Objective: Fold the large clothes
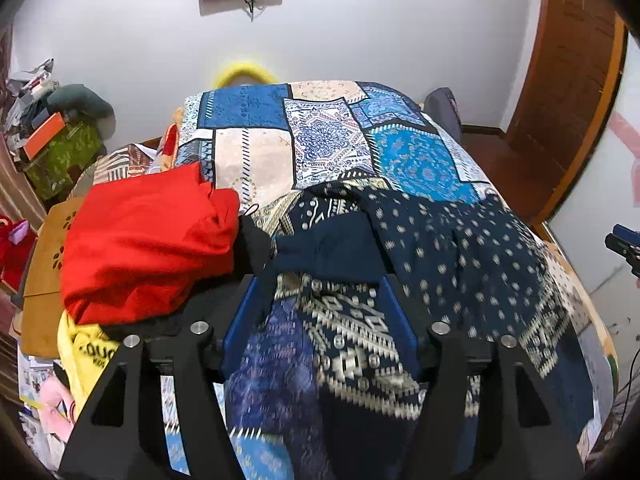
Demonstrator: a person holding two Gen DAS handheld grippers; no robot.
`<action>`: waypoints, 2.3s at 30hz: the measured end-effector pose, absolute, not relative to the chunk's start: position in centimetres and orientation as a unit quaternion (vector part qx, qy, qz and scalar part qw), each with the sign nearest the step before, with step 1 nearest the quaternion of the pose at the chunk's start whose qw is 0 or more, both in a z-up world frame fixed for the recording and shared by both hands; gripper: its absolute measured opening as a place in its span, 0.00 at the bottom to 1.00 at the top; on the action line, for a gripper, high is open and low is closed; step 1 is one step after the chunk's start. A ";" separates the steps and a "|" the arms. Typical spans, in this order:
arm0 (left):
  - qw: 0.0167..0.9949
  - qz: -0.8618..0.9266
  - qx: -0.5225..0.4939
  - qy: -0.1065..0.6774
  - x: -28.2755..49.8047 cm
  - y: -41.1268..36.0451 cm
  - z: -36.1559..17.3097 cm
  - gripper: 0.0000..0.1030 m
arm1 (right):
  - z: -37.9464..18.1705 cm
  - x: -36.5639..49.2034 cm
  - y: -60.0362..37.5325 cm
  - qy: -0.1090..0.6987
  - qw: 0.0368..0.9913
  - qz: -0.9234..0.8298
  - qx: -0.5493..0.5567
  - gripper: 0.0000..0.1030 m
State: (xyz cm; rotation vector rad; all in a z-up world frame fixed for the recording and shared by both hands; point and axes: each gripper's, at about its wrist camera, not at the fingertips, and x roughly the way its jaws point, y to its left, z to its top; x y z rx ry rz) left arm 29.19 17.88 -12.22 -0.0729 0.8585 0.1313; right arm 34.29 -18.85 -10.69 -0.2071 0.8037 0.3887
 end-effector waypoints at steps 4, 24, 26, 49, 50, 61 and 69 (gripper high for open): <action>0.903 0.054 -0.046 0.425 26.1 17.9 -12.4 0.66 | -11.4 32.5 -19.5 0.401 0.891 0.188 -0.105 0.46; 0.790 -0.063 -0.164 0.587 19.9 15.8 -25.8 0.68 | -23.7 27.2 -23.1 0.563 0.804 0.185 -0.051 0.46; 0.788 -0.068 -0.190 0.582 19.8 16.1 -26.1 0.68 | -25.1 27.0 -23.4 0.571 0.800 0.179 -0.036 0.46; 0.810 -0.094 -0.226 0.533 19.2 14.2 -24.8 0.17 | -24.9 25.7 -22.6 0.541 0.805 0.241 0.011 0.11; 0.810 -0.098 -0.227 0.532 19.3 14.3 -24.6 0.12 | -24.6 26.0 -22.4 0.536 0.807 0.246 0.011 0.10; 0.851 -0.103 -0.250 0.451 23.9 17.0 -18.1 0.09 | -15.4 32.9 -19.9 0.438 0.853 0.282 0.020 0.09; 0.878 -0.061 -0.269 0.391 33.5 21.4 -14.8 0.09 | -13.3 42.8 -17.7 0.399 0.887 0.233 0.032 0.09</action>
